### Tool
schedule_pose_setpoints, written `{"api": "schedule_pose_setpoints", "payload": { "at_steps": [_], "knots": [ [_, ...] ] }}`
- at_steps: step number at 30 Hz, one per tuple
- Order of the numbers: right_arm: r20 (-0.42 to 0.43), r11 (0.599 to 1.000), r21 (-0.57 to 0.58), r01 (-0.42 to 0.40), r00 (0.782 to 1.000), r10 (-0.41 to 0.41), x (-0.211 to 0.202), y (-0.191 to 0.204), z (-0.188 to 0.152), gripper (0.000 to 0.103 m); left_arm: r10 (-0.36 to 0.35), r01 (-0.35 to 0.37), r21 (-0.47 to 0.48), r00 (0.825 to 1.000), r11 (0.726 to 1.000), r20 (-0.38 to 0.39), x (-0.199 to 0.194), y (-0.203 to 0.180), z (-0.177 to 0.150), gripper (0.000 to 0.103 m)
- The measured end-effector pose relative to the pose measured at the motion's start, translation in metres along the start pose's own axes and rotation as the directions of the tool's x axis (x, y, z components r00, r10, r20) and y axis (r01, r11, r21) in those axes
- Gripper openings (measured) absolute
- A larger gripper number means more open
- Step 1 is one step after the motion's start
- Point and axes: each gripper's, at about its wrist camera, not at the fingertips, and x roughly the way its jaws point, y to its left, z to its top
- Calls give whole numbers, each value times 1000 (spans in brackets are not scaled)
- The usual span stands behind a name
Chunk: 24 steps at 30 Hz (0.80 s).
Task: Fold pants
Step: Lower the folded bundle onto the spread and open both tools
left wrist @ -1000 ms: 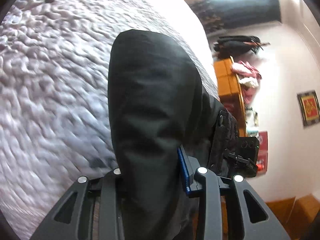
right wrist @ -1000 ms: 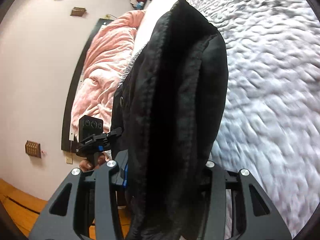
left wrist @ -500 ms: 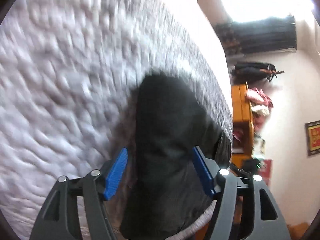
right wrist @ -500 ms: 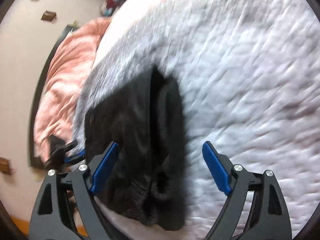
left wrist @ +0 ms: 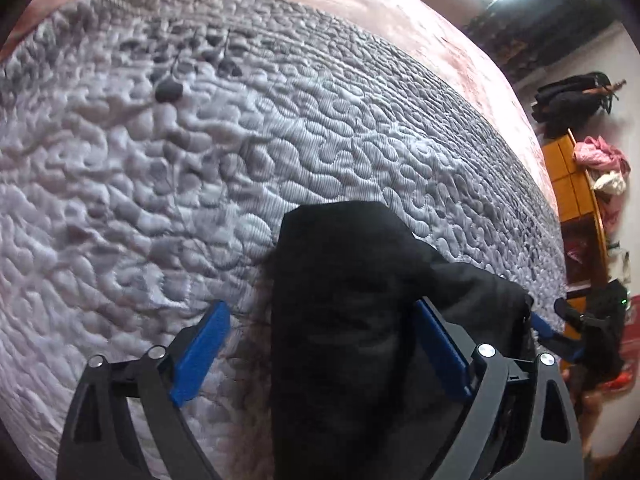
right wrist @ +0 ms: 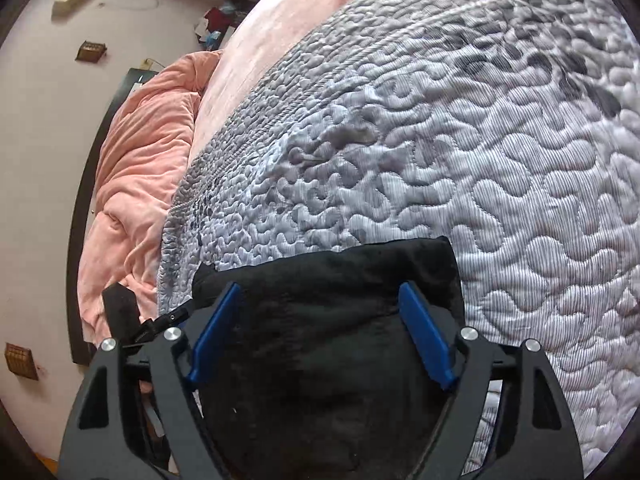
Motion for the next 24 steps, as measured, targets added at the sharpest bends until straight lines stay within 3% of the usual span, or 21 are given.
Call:
{"api": "schedule_pose_setpoints", "payload": {
  "at_steps": [4,9,13,17,20,24],
  "knots": [
    [22,994,-59,-87,996,88,-35,19,-23,84,-50,50,-4,998,999,34,-21,4,-11,91],
    [32,980,-126,-155,987,160,-76,37,-81,85,-108,105,34,989,994,105,-64,10,-68,91],
    [3,989,-96,-114,993,114,-65,19,-112,86,-9,3,80,997,997,83,-55,9,-108,91],
    [-3,996,-49,-70,998,70,-46,-1,-113,80,27,-30,77,999,997,44,-31,10,-117,93],
    [8,997,-56,-61,998,62,-53,6,-115,81,-12,10,43,999,999,44,-39,12,-120,89],
    [74,993,-110,-47,996,56,-86,19,-133,88,-110,100,89,986,991,126,-71,6,-142,92]
  ]
}}
